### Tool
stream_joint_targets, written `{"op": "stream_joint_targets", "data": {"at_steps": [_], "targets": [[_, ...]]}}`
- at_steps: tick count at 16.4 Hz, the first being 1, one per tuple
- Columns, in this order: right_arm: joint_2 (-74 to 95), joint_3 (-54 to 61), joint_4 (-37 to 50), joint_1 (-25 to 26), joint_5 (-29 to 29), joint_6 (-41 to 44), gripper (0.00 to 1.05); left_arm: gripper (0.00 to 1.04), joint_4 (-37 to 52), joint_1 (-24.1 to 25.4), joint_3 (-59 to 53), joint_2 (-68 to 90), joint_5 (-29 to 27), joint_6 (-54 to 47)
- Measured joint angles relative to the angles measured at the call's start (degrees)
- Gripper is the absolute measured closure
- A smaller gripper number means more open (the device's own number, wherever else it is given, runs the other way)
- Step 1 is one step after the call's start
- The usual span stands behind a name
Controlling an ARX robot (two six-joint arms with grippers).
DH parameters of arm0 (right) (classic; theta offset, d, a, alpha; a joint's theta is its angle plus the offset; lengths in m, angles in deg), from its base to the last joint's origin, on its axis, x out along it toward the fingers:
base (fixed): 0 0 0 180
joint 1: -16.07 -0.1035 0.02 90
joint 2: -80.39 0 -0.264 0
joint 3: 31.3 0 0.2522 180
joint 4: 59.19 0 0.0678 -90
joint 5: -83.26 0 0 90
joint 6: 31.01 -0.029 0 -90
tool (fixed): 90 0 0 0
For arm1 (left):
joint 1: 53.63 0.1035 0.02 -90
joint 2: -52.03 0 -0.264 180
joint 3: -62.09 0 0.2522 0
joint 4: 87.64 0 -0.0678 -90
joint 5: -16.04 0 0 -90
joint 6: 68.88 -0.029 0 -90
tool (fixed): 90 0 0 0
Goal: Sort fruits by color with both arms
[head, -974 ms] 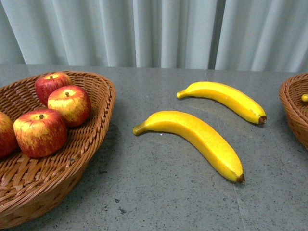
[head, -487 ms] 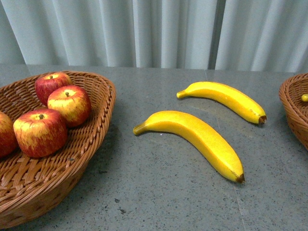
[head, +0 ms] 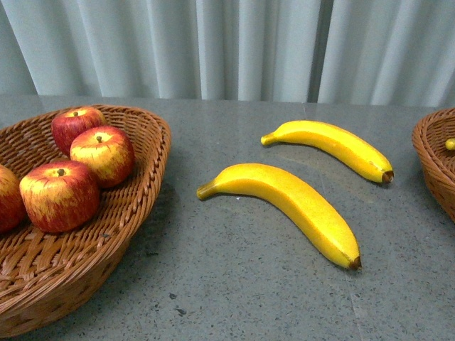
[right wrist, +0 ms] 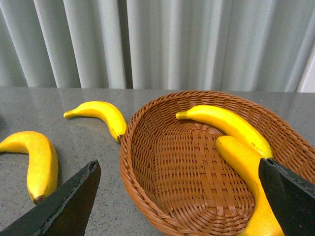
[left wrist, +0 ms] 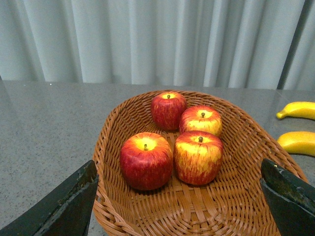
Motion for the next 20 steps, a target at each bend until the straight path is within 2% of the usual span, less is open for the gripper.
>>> {"op": "stream_joint_targets", "data": {"at_steps": [5,7,8,9,11,12,13,16,17,18,20], "targets": [[0.0,0.0,0.0,0.0,0.0,0.0,0.07,0.07,0.0,0.0,0.0,0.0,0.0,0.0],[3.8,-0.3,6.3,2.3,9.4,-6.0,0.07,0.07,0.0,0.0,0.0,0.0,0.0,0.0],[8.9,-1.4,10.4,1.2,11.6,-11.3,0.07,0.07,0.0,0.0,0.0,0.0,0.0,0.0],[14.4,-2.9,15.1,-1.3,12.3,-14.8,0.07,0.07,0.0,0.0,0.0,0.0,0.0,0.0],[32.9,-11.4,30.1,-8.3,9.7,-18.1,0.07,0.07,0.0,0.0,0.0,0.0,0.0,0.0],[37.8,-14.3,33.0,-10.3,8.4,-18.2,0.07,0.07,0.0,0.0,0.0,0.0,0.0,0.0],[47.8,-20.4,36.3,-14.9,6.8,-18.2,0.07,0.07,0.0,0.0,0.0,0.0,0.0,0.0],[70.4,-36.5,33.0,-26.6,1.7,-14.7,0.07,0.07,0.0,0.0,0.0,0.0,0.0,0.0],[84.1,-49.2,27.6,-33.0,0.6,-8.9,0.07,0.07,0.0,0.0,0.0,0.0,0.0,0.0],[94.1,-53.7,24.7,-33.4,-0.3,-2.3,0.07,0.07,0.0,0.0,0.0,0.0,0.0,0.0],[100.1,-56.9,22.5,-30.6,-0.9,1.6,0.07,0.07,0.0,0.0,0.0,0.0,0.0,0.0]]}}
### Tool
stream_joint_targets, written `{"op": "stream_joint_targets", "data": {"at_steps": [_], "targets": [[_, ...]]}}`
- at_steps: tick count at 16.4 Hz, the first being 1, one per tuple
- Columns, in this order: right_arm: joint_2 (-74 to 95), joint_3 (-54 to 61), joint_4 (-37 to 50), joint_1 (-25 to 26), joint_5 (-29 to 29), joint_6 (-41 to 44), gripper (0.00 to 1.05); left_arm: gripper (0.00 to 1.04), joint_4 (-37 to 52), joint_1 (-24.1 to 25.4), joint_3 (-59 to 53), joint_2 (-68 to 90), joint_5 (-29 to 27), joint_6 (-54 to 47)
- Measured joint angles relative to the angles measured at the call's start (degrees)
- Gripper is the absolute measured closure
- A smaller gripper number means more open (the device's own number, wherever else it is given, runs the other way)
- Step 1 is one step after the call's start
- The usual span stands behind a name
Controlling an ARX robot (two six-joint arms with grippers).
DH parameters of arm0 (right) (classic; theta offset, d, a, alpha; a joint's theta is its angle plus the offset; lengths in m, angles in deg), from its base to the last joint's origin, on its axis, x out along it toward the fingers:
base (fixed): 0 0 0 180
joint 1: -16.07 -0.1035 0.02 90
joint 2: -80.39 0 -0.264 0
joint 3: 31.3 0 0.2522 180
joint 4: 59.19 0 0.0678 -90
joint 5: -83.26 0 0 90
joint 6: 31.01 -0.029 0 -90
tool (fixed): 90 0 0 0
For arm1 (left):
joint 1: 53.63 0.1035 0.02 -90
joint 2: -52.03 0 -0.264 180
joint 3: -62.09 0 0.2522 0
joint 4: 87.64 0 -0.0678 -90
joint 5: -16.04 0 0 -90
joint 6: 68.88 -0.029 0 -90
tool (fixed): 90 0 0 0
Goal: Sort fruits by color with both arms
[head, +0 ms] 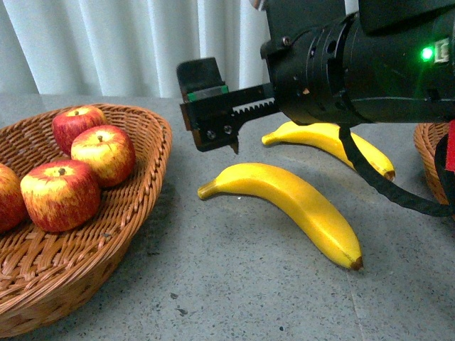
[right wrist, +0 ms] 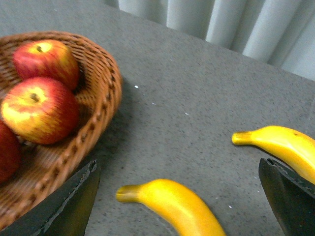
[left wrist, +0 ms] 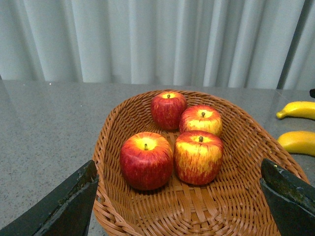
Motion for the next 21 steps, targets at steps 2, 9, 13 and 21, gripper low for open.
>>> {"op": "stream_joint_targets", "data": {"at_steps": [2,9,13,21], "targets": [[1.5,-0.8,-1.9,2.3,0.0,1.6,0.07,0.07,0.0,0.0,0.0,0.0,0.0,0.0],[1.9,-0.9,-10.5,8.5,2.1,6.0,0.07,0.07,0.0,0.0,0.0,0.0,0.0,0.0],[1.9,-0.9,-13.6,9.7,3.4,6.1,0.07,0.07,0.0,0.0,0.0,0.0,0.0,0.0],[1.0,2.0,-17.0,11.1,6.8,6.4,0.07,0.07,0.0,0.0,0.0,0.0,0.0,0.0]]}}
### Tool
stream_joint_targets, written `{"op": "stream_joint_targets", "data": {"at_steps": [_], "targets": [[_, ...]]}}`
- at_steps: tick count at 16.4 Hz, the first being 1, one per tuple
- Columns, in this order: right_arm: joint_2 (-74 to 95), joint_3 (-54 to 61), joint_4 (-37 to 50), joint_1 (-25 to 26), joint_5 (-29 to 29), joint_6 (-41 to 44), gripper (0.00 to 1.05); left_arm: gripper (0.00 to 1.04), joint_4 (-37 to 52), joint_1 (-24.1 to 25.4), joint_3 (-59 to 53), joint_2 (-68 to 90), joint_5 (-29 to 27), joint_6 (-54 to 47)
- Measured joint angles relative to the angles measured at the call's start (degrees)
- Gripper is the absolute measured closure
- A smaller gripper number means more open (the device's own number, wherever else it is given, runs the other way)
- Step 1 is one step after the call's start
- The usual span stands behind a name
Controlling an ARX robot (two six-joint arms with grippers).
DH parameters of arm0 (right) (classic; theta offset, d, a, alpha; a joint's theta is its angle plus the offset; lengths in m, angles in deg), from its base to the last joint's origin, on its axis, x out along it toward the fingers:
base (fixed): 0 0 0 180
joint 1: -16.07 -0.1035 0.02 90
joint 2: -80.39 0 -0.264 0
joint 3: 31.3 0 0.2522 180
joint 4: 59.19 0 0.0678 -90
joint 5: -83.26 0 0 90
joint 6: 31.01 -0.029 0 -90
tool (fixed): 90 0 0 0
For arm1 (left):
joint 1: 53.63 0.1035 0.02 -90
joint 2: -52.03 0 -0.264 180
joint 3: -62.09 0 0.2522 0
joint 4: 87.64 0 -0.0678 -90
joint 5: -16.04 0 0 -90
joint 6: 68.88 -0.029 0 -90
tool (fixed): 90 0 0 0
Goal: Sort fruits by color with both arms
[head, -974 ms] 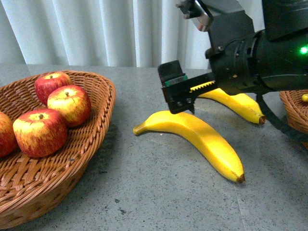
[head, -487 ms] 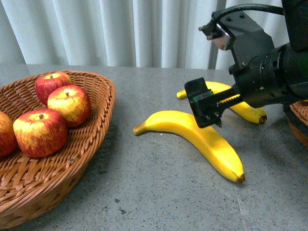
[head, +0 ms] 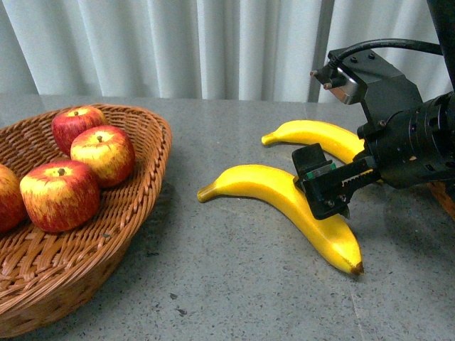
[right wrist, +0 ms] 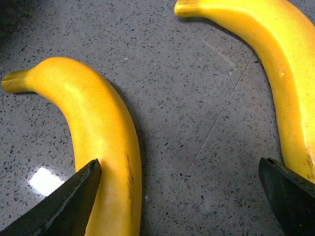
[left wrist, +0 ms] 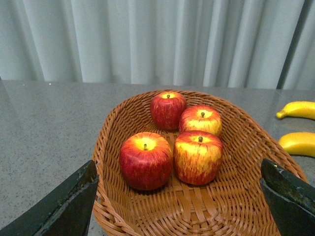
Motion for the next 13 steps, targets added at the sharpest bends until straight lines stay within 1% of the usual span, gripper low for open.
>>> {"op": "stream_joint_targets", "data": {"at_steps": [5,9,10,11,13], "targets": [[-1.5,0.8,-0.8,-0.2,1.3,0.2,0.07,0.07,0.0,0.0,0.0,0.0,0.0,0.0],[-5.5,1.3,-2.0,-1.7,3.3,-0.2,0.07,0.07,0.0,0.0,0.0,0.0,0.0,0.0],[-4.3,3.8,-1.3,-2.4,2.3,0.9,0.07,0.07,0.0,0.0,0.0,0.0,0.0,0.0],[-2.7,4.3,0.3,-2.7,0.9,1.4,0.07,0.07,0.0,0.0,0.0,0.0,0.0,0.0],[-1.3,4.9,1.3,-3.1,0.2,2.0,0.07,0.07,0.0,0.0,0.0,0.0,0.0,0.0]]}}
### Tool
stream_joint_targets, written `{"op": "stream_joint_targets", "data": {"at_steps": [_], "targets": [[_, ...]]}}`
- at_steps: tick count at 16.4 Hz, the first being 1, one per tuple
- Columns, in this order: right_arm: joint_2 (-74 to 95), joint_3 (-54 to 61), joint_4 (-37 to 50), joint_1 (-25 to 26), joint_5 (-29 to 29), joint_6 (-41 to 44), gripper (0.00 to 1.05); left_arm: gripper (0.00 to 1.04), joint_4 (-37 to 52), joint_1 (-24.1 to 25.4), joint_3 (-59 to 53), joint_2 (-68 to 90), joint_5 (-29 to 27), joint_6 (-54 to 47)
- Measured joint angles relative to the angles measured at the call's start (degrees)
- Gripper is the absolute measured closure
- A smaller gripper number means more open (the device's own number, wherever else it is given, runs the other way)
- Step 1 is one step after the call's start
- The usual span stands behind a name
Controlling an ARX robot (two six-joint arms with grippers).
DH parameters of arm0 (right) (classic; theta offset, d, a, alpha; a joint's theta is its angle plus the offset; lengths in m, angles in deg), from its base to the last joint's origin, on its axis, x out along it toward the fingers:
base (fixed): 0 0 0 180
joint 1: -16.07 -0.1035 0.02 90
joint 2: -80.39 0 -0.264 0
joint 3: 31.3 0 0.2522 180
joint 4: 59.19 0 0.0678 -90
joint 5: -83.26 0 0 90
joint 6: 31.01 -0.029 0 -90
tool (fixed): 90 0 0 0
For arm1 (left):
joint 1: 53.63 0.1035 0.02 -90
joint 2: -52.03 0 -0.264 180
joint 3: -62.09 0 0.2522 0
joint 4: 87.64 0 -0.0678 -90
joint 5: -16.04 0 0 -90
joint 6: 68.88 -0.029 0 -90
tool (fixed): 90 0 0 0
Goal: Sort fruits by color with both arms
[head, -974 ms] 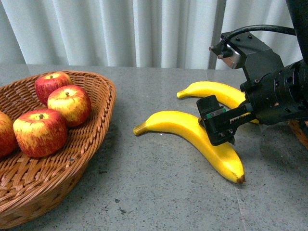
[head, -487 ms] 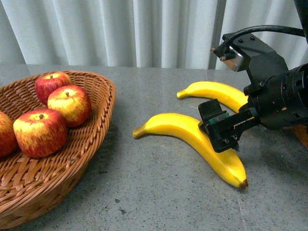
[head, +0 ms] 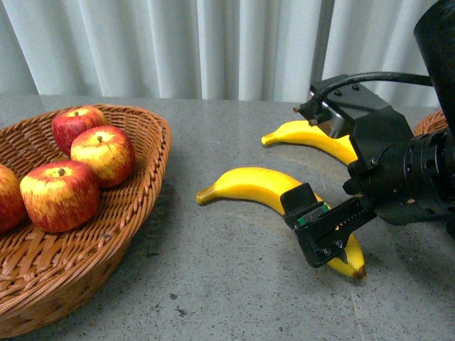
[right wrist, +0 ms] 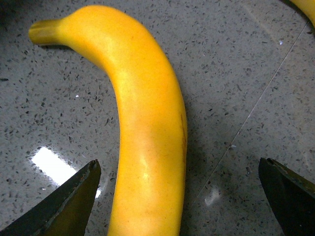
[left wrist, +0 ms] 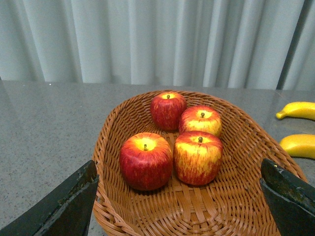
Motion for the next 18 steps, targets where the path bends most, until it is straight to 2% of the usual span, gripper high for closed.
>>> {"op": "stream_joint_targets", "data": {"at_steps": [5,10,12,18], "targets": [[1.1,1.3,1.8,-1.6,-0.5,0.7,0.09,0.07,0.0,0.0,0.0,0.0,0.0,0.0],[-0.1,1.2,2.6,-0.7,-0.3,0.7,0.58,0.07,0.0,0.0,0.0,0.0,0.0,0.0],[-1.0,1.0,2.1,0.5,0.2,0.6,0.73,0.07,0.0,0.0,0.0,0.0,0.0,0.0],[-4.1,0.0,1.1,3.5,2.8,-1.3,0.75,0.07,0.0,0.0,0.0,0.0,0.0,0.0]]}}
